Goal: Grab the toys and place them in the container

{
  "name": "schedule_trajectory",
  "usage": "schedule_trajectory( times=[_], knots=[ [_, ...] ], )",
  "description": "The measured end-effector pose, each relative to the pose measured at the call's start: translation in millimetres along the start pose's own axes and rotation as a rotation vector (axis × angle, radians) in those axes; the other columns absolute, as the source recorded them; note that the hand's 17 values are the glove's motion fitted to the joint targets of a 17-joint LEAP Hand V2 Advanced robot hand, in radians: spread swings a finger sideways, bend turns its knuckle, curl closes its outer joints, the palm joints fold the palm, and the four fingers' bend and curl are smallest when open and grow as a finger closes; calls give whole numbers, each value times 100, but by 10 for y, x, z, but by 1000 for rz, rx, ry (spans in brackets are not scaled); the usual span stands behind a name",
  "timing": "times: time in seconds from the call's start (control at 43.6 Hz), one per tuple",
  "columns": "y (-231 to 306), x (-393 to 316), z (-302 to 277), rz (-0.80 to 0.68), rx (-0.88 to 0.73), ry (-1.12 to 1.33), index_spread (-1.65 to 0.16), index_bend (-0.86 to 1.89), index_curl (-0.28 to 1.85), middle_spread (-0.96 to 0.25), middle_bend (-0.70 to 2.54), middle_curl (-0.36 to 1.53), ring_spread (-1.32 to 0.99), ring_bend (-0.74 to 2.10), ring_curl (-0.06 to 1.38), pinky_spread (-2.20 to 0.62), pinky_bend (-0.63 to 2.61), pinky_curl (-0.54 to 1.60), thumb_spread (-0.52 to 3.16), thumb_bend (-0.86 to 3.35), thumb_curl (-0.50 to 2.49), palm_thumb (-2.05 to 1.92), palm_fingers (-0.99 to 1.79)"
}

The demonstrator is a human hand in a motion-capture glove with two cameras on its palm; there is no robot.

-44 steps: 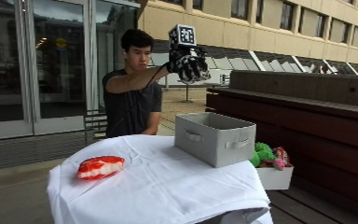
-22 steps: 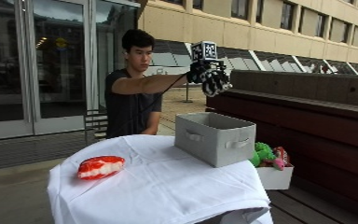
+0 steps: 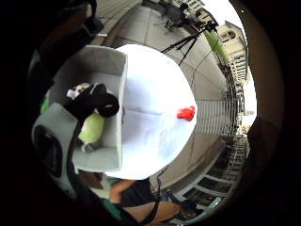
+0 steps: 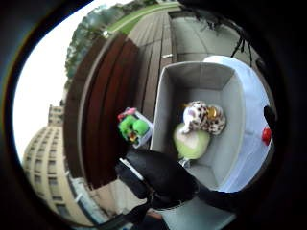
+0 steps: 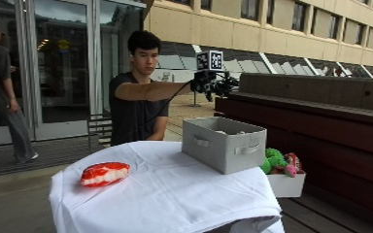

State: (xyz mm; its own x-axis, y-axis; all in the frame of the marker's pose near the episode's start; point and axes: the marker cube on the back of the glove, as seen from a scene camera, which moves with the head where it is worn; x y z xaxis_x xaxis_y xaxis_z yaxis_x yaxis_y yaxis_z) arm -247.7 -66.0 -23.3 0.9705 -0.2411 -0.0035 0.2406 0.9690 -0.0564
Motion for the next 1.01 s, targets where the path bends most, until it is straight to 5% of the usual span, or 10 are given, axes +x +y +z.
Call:
schedule_trajectory(
  times=[0.252, 0.62, 1.01],
  knots=[
    [153, 588, -328, 23, 88, 39, -33, 14, 9, -7, 24, 48, -8, 78, 34, -10, 147, 44, 90, -11, 33, -13, -8],
    [345, 2397, -503, 205, 113, 112, -33, 11, 14, -6, 21, 46, -2, 61, 28, 1, 137, 38, 89, -9, 26, -11, -13],
    [755, 4015, 379, 343, -39, 105, -33, 8, 14, -5, 19, 44, -1, 56, 26, 3, 131, 35, 89, -8, 23, -10, -12]
  ],
)
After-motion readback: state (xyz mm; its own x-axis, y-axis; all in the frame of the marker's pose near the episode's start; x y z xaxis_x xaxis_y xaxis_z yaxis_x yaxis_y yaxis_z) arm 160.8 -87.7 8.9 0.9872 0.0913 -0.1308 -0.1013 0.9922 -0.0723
